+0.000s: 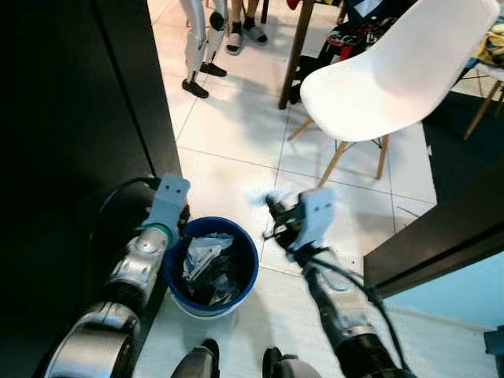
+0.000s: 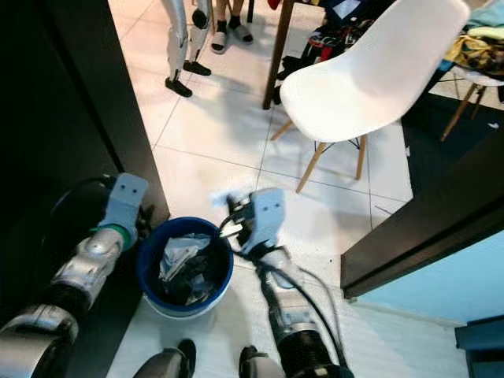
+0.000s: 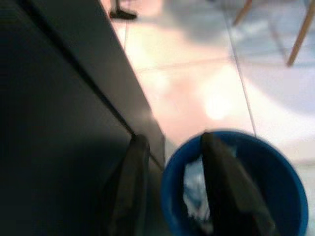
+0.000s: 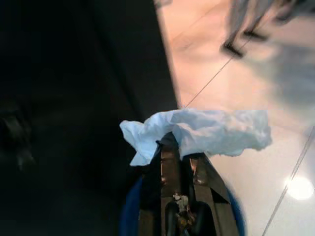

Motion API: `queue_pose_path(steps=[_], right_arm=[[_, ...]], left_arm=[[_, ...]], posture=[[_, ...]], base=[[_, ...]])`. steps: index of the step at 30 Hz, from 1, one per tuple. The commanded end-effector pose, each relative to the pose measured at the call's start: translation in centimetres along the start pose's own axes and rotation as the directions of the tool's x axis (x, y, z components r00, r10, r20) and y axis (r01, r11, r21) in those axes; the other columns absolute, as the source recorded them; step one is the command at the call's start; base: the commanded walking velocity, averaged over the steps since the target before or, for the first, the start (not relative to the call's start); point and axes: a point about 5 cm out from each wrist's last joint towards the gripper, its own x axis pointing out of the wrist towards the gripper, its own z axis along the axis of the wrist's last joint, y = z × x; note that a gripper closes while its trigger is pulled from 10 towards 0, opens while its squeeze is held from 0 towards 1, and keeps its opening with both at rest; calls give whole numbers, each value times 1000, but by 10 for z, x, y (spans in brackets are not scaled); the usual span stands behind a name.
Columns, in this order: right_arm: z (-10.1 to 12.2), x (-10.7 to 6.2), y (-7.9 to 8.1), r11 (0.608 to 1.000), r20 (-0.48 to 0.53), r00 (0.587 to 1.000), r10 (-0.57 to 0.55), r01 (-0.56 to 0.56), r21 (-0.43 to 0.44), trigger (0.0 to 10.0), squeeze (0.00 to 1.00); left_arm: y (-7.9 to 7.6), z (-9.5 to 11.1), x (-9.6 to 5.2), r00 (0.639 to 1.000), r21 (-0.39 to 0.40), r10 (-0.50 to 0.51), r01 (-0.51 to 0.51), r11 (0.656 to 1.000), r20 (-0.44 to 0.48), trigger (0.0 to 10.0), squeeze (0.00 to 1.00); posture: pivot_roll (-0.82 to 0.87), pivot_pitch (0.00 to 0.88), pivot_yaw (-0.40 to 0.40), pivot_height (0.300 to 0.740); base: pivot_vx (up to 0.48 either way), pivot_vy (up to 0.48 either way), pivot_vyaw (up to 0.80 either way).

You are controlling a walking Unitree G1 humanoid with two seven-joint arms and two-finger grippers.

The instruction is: Clean up the room

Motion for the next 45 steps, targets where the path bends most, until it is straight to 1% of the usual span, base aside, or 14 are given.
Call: queue_pose_path(steps=[1,4,8,9,10,11,17,18,21,22,30,31,38,45], right_arm=[[-11,0,1,1000,-51,999,8,-8,4,10000,0],[-12,8,1,1000,-72,997,4,-4,-1,10000,0],[-10,20,-2,999,-103,994,-32,32,-2,10000,0],[-10,20,-2,999,-103,994,-32,32,-2,10000,0],[-10,24,-4,999,-116,992,-40,39,-4,10000,0],[-9,26,-3,999,-120,992,-35,35,-6,10000,0],[-10,30,-1,999,-147,989,-25,21,-28,10000,20],[-9,32,0,999,-152,988,-24,20,-27,10000,561],[-9,33,0,1000,-151,988,-21,18,-23,10000,561],[-9,34,1,1000,-150,989,-13,12,-10,10000,1000],[-3,36,-3,997,-124,991,-46,38,-66,10000,1000],[2,35,-8,998,-82,995,-59,56,-42,10000,0],[15,28,-32,992,14,992,-128,128,-13,10000,0],[-2,-4,-49,975,57,974,-221,220,23,10000,0]], left_arm=[[3,-1,-14,1000,-7,-17,17,1000,-9,10000,0],[8,4,-43,998,-12,-65,65,998,0,10000,0],[6,16,-107,960,-159,-278,278,947,19,10000,0],[6,16,-107,960,-159,-278,278,947,19,10000,0],[10,30,-139,938,-221,-339,345,912,68,10000,0],[13,36,-153,929,-247,-360,369,896,85,10000,0],[21,44,-182,934,-266,-347,358,895,88,10000,0],[20,45,-189,939,-265,-337,343,901,71,10000,0],[20,46,-192,941,-265,-334,338,903,61,10000,0],[19,46,-194,943,-263,-329,330,906,51,10000,0],[15,49,-196,938,-285,-345,339,897,29,10000,0],[14,50,-193,933,-290,-359,352,890,30,10000,0],[9,52,-172,922,-298,-386,380,876,39,10000,0],[3,31,-133,950,-198,-308,293,935,-50,10000,0]], posture=[[260,289,16,740],[299,301,8,740],[433,345,-21,740],[433,345,-21,740],[476,365,-28,740],[510,381,-31,740],[561,416,-32,740],[575,425,-30,740],[578,427,-30,740],[583,429,-28,740],[560,407,-27,740],[545,388,-27,740],[468,309,-32,740],[326,198,-5,740]], base=[[0,0,0],[0,0,0],[0,0,0],[0,0,0],[0,0,0],[0,0,0],[0,0,0],[0,0,0],[0,0,0],[0,0,0],[0,0,0],[0,0,0],[0,0,0],[0,0,0]])
